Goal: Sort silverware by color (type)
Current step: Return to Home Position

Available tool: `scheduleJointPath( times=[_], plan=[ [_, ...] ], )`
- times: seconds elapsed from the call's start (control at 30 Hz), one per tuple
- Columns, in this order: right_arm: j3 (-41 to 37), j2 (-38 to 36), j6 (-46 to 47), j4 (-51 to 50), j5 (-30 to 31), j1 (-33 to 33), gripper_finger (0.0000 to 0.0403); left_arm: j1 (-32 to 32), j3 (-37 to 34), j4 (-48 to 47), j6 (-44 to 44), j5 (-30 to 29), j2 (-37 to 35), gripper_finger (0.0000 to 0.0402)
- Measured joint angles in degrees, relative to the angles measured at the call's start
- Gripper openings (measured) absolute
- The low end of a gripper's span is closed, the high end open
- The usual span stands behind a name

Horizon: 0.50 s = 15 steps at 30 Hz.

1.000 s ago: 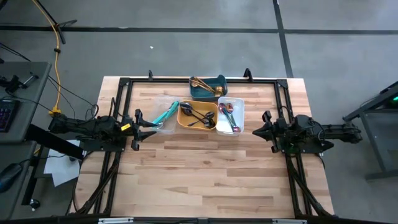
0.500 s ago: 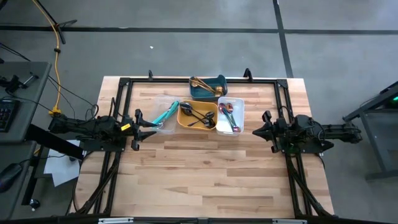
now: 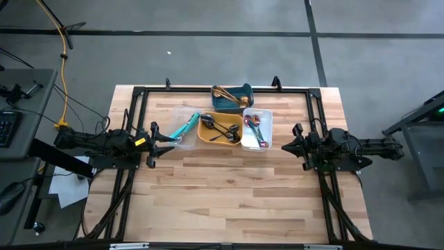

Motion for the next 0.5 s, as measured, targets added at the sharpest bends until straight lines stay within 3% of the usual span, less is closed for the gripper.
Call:
scheduleJointPath(
  times=[0.5],
  plan=[
    [0.0, 0.0, 0.01, 0.0, -0.36, 0.0, 0.0, 0.01, 0.0, 0.0, 0.0, -0.02, 0.0, 0.0145]
  ],
)
